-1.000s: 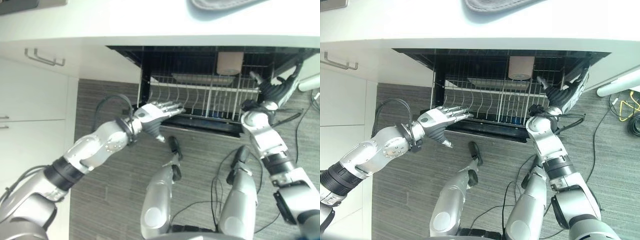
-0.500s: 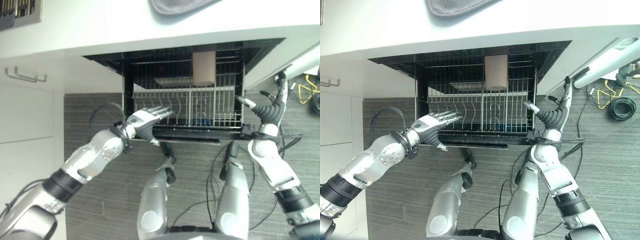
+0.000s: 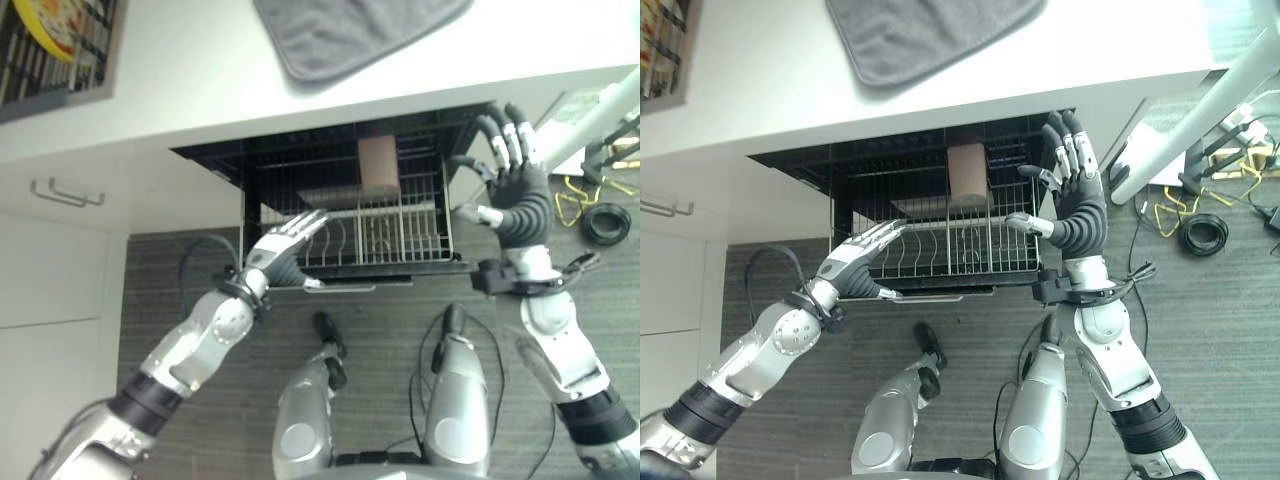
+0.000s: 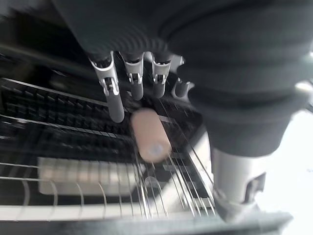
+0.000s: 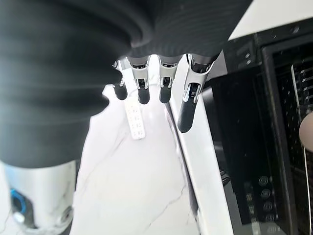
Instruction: Place the dishes in the dishwasher.
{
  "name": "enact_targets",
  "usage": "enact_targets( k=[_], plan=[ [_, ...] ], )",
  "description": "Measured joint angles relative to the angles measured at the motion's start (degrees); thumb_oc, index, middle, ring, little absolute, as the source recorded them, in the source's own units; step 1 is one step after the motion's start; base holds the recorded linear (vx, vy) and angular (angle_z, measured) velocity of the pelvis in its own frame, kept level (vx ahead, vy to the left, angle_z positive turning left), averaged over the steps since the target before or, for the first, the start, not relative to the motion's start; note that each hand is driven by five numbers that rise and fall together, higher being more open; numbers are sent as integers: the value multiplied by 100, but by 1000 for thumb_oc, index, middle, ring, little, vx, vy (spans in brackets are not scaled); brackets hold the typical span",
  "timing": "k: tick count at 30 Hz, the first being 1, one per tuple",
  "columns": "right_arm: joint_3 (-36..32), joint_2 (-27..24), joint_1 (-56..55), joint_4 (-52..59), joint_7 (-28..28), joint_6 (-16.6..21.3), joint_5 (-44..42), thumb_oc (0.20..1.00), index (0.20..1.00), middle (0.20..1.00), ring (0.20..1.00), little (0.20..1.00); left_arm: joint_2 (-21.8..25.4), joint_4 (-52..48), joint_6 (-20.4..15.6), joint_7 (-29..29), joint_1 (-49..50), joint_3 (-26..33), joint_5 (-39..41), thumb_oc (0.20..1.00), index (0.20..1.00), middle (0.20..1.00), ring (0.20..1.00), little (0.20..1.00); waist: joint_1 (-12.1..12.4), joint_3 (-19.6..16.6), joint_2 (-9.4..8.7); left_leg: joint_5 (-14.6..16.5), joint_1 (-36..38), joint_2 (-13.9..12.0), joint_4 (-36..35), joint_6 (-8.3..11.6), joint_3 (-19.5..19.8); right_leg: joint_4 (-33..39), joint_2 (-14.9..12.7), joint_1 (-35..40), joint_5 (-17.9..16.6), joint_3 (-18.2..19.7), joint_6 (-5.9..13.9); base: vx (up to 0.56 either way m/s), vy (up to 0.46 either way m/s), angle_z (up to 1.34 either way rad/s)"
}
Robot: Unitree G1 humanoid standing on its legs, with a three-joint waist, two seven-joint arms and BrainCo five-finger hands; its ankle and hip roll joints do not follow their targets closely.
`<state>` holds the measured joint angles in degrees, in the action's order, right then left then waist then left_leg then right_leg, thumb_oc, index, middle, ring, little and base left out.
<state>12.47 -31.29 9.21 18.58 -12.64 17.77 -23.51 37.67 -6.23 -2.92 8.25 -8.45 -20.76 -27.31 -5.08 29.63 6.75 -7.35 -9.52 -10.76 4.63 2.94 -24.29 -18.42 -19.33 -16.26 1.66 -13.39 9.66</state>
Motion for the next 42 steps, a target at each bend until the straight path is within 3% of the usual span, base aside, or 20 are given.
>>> enact_targets(
  k=[4,5,10,13,16,21,22,25,28,33,37,39,40,42],
  plan=[
    [-359,14,-747,-5,619,-130,-41,1000,1000,1000,1000,1000,-311,2,-253,455,865,627,403,1000,1000,1000,1000,1000,-3,-169,-30,5,641,-18,-372,114,16,271,81,658,53,-135,50,112,-74,3],
    [-441,23,-1043,-5,853,-210,-141,1000,1000,1000,1000,1000,-317,9,-393,625,1277,800,620,1000,1000,1000,1000,1000,36,-632,-88,18,676,-9,-466,164,16,327,87,703,75,-188,65,62,-108,8],
    [-669,169,-1800,-412,1070,-199,-363,1000,1000,1000,1000,1000,-577,76,-1092,978,2043,1256,1359,1000,1000,1000,1000,1000,135,-1281,-197,24,1091,4,-657,193,17,623,127,1231,129,-349,144,65,-102,7],
    [-919,418,-2053,-1074,811,-145,-373,1000,1000,1000,1000,1000,-698,242,-1442,1046,2314,1473,1787,1000,1000,1000,1000,1000,143,-1613,-257,11,1275,-17,-750,209,29,843,191,1513,121,-458,159,48,-135,4],
    [-1474,628,-2149,-1642,290,318,-346,1000,1000,1000,1000,1000,-1105,483,-2028,1230,2502,1920,2417,1000,1000,1000,1000,1000,146,-1789,-269,1,1466,-21,-832,215,27,1191,313,1803,-24,-475,192,47,-141,-4],
    [-2452,846,-2273,-2688,-779,825,-315,1000,1000,1000,1000,1000,-1350,1232,-2412,1482,2546,2655,3619,1000,1000,1000,1000,1000,140,-2119,-385,4,1599,-45,-946,237,33,1412,391,2003,-35,-523,193,56,-131,0],
    [-2845,1041,-2289,-3338,-1014,942,-340,1000,1000,1000,1000,1000,-1453,1589,-2451,1440,2528,2918,4129,1000,1000,1000,1000,1000,147,-2202,-473,17,1680,-61,-948,255,47,1468,421,2120,-36,-552,193,74,-159,6],
    [-3130,1280,-2337,-4409,-1319,895,-645,1000,1000,1000,1000,1000,-1646,2208,-2425,1127,2502,3004,5022,1000,1000,1000,1000,1000,157,-2360,-603,30,1722,-97,-953,282,88,1616,482,2241,-61,-602,178,42,-128,6],
    [-3059,1516,-2369,-5106,-1336,793,-696,1000,1000,1000,1000,1000,-1814,2301,-2368,523,2436,2633,5374,1000,1000,1000,1000,1000,231,-2383,-649,24,1743,-130,-955,301,116,1668,522,2304,-94,-605,153,-22,-96,1],
    [-2379,1606,-2209,-5837,-1293,626,-942,1000,1000,1000,1000,1000,-1870,2324,-2118,-559,2389,1624,5372,1000,1000,1000,1000,1000,306,-2379,-588,26,1639,-129,-975,291,145,1871,555,2306,-195,-619,130,-38,-57,1],
    [-1726,1633,-2020,-6680,-1193,483,-1266,1000,1000,1000,1000,1000,-1796,2981,-1711,-1544,2299,393,5310,1000,1000,1000,1000,1000,350,-2376,-461,50,1620,-133,-993,317,143,1952,566,2303,-233,-614,125,0,0,0],
    [-1484,1636,-2007,-6899,-1144,476,-1263,1000,1000,1000,1000,1000,-1796,3398,-1543,-1777,2293,45,5336,1000,1000,1000,1000,1000,327,-2367,-422,42,1621,-133,-994,305,126,1992,569,2307,-248,-610,122,-3,10,-2],
    [-1395,1647,-2006,-6984,-1110,428,-1265,1000,1000,1000,1000,1000,-1855,3627,-1300,-1861,2323,32,5368,1000,1000,1000,1000,1000,308,-2360,-409,33,1623,-129,-994,289,112,2025,570,2316,-260,-611,130,1,15,-5],
    [-1407,1690,-2055,-6998,-1051,402,-1262,1000,1000,1000,1000,1000,-2013,3838,-1182,-1888,2389,274,5619,1000,1000,1000,1000,1000,292,-2351,-401,22,1644,-121,-993,305,105,2057,573,2356,-286,-615,112,0,0,0]
  ],
)
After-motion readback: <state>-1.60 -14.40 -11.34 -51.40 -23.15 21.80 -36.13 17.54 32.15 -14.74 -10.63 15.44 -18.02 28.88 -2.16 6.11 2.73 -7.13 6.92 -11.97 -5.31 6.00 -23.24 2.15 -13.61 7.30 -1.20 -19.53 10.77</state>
